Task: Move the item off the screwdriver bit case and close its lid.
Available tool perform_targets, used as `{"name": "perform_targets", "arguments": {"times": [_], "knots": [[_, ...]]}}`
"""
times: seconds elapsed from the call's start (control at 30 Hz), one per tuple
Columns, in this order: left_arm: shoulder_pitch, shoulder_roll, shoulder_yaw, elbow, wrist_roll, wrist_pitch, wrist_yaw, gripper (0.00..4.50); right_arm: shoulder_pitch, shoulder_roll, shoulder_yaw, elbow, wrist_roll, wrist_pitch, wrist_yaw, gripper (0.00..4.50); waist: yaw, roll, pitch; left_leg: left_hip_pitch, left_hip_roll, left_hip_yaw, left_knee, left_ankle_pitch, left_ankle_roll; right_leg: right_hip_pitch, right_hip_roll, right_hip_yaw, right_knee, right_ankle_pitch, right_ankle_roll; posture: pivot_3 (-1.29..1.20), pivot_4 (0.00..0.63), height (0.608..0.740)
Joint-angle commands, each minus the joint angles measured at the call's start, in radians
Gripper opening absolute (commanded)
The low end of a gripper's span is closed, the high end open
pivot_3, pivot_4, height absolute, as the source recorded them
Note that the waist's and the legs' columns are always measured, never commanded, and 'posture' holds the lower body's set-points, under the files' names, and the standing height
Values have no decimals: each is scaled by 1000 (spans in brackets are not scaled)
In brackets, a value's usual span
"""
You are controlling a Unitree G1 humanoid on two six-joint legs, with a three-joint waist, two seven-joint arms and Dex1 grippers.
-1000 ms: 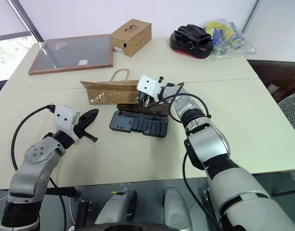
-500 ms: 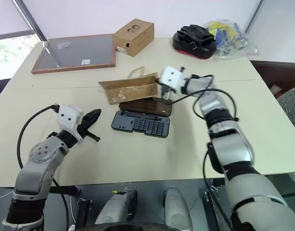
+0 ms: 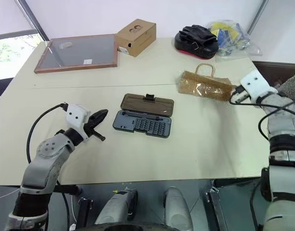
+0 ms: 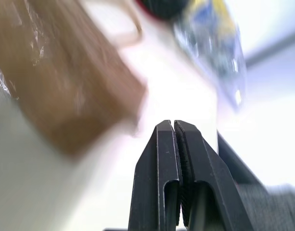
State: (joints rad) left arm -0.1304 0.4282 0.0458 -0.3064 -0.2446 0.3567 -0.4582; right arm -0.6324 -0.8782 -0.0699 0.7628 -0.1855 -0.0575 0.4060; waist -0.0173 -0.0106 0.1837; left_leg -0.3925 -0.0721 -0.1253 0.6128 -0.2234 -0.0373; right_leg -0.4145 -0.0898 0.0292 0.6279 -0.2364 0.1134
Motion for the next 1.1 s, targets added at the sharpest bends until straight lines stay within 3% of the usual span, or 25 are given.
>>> {"name": "perform_targets", "arguments": {"times": [0.03, 0.3, 0.6, 0.93, 1.03, 1.1], "knots": [[-19, 6, -2, 0, 7, -31, -18, 0, 70, -44, -60, -114, -8, 68, -77, 65, 0, 0, 0, 0, 0, 0, 0, 0, 0, 0, 0, 0, 0, 1, 1, 0, 150, 740], [-35, 9, -7, 12, 9, -30, -39, 0, 201, 7, -108, -349, 66, 228, -42, 65, -1, 0, 0, 1, 0, 1, 1, 0, 0, 1, 1, 0, 0, 1, 2, 0, 150, 740], [-68, 22, 17, 20, -13, -12, -54, 0, 292, 105, -82, -910, 397, 648, 255, 65, 3, 0, 0, 1, 1, -1, 1, 0, 0, 1, 0, 0, 0, 0, 3, 0, 150, 740], [-106, 38, 40, 57, -23, -11, -70, 0, 199, 212, 21, -997, 437, 747, 232, 65, 5, 0, 0, 0, 1, -3, 1, 0, 0, 3, 0, -2, -4, 0, 3, 0, 150, 740], [-119, 44, 43, 72, -22, -14, -78, 0, 141, 260, 67, -964, 428, 738, 216, 848, 3, 0, 0, 0, 1, -3, 1, 0, 0, 3, 0, -2, -4, 0, 3, 0, 150, 740], [-125, 45, 43, 77, -20, -16, -80, 0, 105, 293, 85, -936, 417, 742, 193, 1876, 4, 0, 0, 0, 1, -3, 1, 0, 0, 3, 0, -2, -4, 0, 3, 0, 150, 740]]}}
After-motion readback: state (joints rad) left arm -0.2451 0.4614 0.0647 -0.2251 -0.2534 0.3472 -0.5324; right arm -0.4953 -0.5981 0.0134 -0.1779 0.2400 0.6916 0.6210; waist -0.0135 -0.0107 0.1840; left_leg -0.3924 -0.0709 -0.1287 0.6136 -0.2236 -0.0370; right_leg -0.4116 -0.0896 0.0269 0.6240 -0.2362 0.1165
